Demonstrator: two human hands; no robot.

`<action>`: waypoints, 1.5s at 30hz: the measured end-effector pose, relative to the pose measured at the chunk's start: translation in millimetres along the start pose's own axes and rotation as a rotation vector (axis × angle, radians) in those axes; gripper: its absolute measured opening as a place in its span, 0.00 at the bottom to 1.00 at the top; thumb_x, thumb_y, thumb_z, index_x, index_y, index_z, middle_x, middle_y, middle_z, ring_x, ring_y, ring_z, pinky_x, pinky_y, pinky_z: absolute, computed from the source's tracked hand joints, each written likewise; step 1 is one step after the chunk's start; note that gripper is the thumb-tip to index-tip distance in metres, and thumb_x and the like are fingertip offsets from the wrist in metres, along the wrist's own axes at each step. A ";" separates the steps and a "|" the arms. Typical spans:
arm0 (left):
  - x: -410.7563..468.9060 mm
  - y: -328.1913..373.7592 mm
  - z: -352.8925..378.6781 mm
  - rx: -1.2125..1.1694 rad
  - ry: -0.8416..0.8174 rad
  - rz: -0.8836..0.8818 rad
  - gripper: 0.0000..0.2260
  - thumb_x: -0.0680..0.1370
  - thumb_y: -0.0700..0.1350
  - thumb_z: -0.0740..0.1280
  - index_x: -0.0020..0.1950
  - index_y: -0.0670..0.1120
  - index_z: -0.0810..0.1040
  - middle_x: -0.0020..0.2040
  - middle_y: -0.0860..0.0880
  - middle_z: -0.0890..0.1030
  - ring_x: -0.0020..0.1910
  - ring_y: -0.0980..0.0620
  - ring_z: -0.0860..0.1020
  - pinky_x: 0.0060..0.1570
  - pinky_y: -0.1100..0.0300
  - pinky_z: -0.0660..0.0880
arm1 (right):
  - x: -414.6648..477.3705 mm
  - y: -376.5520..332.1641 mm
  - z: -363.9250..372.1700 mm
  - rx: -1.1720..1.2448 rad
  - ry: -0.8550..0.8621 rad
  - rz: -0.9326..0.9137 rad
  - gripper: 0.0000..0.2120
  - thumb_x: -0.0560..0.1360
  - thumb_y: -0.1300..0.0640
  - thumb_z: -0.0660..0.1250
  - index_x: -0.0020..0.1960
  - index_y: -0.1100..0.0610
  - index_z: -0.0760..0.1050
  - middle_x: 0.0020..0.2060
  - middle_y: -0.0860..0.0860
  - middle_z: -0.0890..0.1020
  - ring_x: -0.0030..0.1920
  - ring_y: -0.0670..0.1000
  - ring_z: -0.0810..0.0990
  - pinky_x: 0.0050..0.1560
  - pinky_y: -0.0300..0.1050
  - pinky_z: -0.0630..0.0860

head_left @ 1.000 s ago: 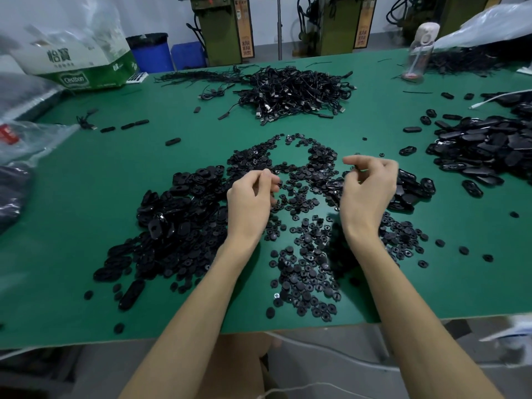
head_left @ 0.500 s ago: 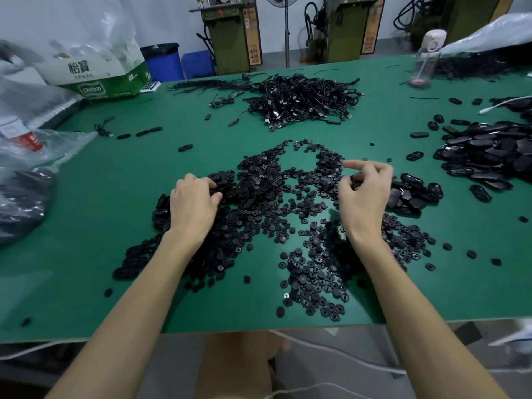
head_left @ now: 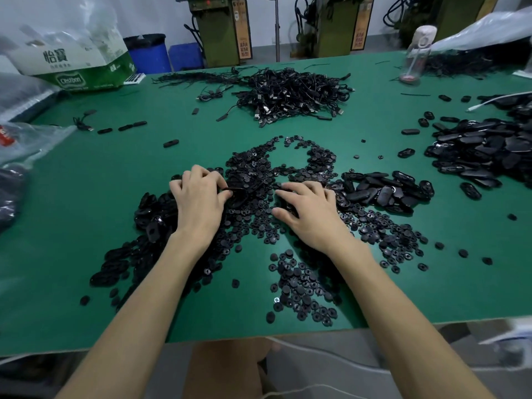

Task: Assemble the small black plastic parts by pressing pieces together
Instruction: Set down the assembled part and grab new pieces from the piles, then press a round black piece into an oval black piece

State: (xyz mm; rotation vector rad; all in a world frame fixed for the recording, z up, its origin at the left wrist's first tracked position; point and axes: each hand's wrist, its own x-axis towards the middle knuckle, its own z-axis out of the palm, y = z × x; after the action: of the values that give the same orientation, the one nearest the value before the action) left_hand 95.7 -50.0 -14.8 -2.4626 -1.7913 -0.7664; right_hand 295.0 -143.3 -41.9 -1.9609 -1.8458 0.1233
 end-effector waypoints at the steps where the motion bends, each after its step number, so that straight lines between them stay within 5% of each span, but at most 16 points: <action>1: -1.1 1.2 1.8 -0.012 0.022 0.004 0.07 0.79 0.50 0.73 0.54 0.49 0.83 0.58 0.48 0.76 0.60 0.46 0.71 0.61 0.51 0.57 | 0.2 -0.1 0.3 0.011 0.016 0.001 0.25 0.83 0.38 0.60 0.76 0.47 0.71 0.75 0.44 0.70 0.74 0.52 0.59 0.70 0.52 0.52; 5: -2.2 15.5 4.2 -0.234 0.032 0.067 0.03 0.82 0.44 0.68 0.55 0.47 0.80 0.54 0.48 0.78 0.55 0.48 0.77 0.61 0.52 0.66 | 1.3 -1.7 -2.4 0.070 0.068 0.023 0.19 0.82 0.42 0.66 0.69 0.49 0.78 0.66 0.47 0.75 0.67 0.53 0.64 0.64 0.49 0.58; 9: -6.5 48.9 1.0 -0.904 -0.172 -0.003 0.09 0.84 0.36 0.62 0.59 0.45 0.79 0.48 0.43 0.84 0.38 0.51 0.84 0.38 0.58 0.79 | -0.5 -3.8 -4.5 0.118 0.118 0.032 0.13 0.81 0.49 0.70 0.62 0.53 0.82 0.58 0.50 0.78 0.61 0.55 0.69 0.61 0.50 0.65; 16: -16.2 84.4 14.4 -1.609 -0.309 -0.315 0.11 0.83 0.31 0.60 0.56 0.36 0.82 0.50 0.40 0.84 0.45 0.49 0.85 0.41 0.61 0.80 | -2.7 -3.5 -8.4 0.170 0.179 0.071 0.08 0.80 0.59 0.71 0.57 0.59 0.82 0.51 0.55 0.77 0.57 0.57 0.72 0.58 0.51 0.70; 26: -18.6 72.3 19.0 -1.781 -0.291 -0.405 0.12 0.82 0.28 0.61 0.62 0.31 0.80 0.56 0.39 0.86 0.60 0.44 0.84 0.61 0.59 0.80 | -4.1 -6.7 -15.5 0.398 0.328 0.169 0.07 0.79 0.62 0.70 0.54 0.57 0.85 0.48 0.50 0.86 0.50 0.51 0.82 0.57 0.50 0.79; 31: -22.9 72.5 20.2 -1.694 -0.229 -0.408 0.13 0.80 0.27 0.64 0.61 0.37 0.82 0.59 0.39 0.85 0.59 0.47 0.85 0.58 0.61 0.81 | -7.1 -7.6 -21.3 0.648 0.406 0.199 0.06 0.79 0.60 0.72 0.54 0.54 0.85 0.43 0.41 0.84 0.45 0.39 0.81 0.48 0.27 0.72; 37: -25.2 68.4 18.2 -1.686 -0.165 -0.376 0.12 0.79 0.29 0.68 0.60 0.38 0.83 0.53 0.43 0.87 0.55 0.46 0.86 0.54 0.61 0.81 | -8.0 -9.3 -24.7 1.042 0.374 0.180 0.06 0.76 0.61 0.75 0.53 0.55 0.85 0.43 0.49 0.87 0.44 0.44 0.84 0.47 0.36 0.78; 45: -27.7 70.4 14.6 -1.635 -0.180 -0.347 0.11 0.78 0.34 0.73 0.60 0.38 0.84 0.57 0.38 0.85 0.55 0.42 0.86 0.54 0.60 0.81 | -7.5 -8.3 -25.9 1.180 0.364 0.190 0.05 0.76 0.63 0.75 0.51 0.56 0.85 0.42 0.48 0.88 0.42 0.42 0.84 0.42 0.31 0.75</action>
State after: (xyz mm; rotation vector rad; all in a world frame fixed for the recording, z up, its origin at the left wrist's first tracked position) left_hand 158.0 -95.3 -18.8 -2.7336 -1.9475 -3.0853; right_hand 295.8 -157.1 -17.2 -1.1674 -0.9340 0.6823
